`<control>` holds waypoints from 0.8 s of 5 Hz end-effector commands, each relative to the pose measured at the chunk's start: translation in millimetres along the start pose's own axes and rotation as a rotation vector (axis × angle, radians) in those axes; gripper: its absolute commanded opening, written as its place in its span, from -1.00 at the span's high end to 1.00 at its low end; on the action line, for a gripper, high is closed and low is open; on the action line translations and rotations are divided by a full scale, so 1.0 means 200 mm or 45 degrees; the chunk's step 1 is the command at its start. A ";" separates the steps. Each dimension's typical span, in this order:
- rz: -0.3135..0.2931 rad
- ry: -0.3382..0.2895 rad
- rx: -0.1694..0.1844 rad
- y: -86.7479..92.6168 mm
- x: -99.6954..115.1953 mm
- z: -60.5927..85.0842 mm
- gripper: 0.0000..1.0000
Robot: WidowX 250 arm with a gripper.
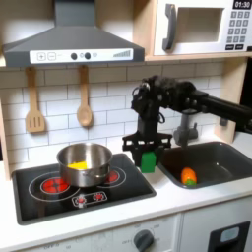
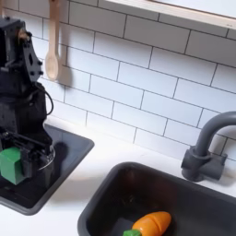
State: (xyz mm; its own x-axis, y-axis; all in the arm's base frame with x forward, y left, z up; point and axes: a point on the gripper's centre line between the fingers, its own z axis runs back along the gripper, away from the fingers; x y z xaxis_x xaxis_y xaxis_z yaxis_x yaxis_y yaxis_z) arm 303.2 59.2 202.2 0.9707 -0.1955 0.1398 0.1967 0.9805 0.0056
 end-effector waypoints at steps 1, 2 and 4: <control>0.001 -0.025 -0.004 -0.01 0.02 0.12 1.00; -0.007 -0.037 -0.014 -0.02 0.03 0.18 1.00; -0.021 -0.083 0.003 -0.02 0.04 0.28 1.00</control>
State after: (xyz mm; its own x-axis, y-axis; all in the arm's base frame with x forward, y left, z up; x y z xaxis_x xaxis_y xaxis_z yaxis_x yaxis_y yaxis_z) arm 302.1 54.9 260.1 0.9542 -0.2118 0.2114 0.2137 0.9768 0.0140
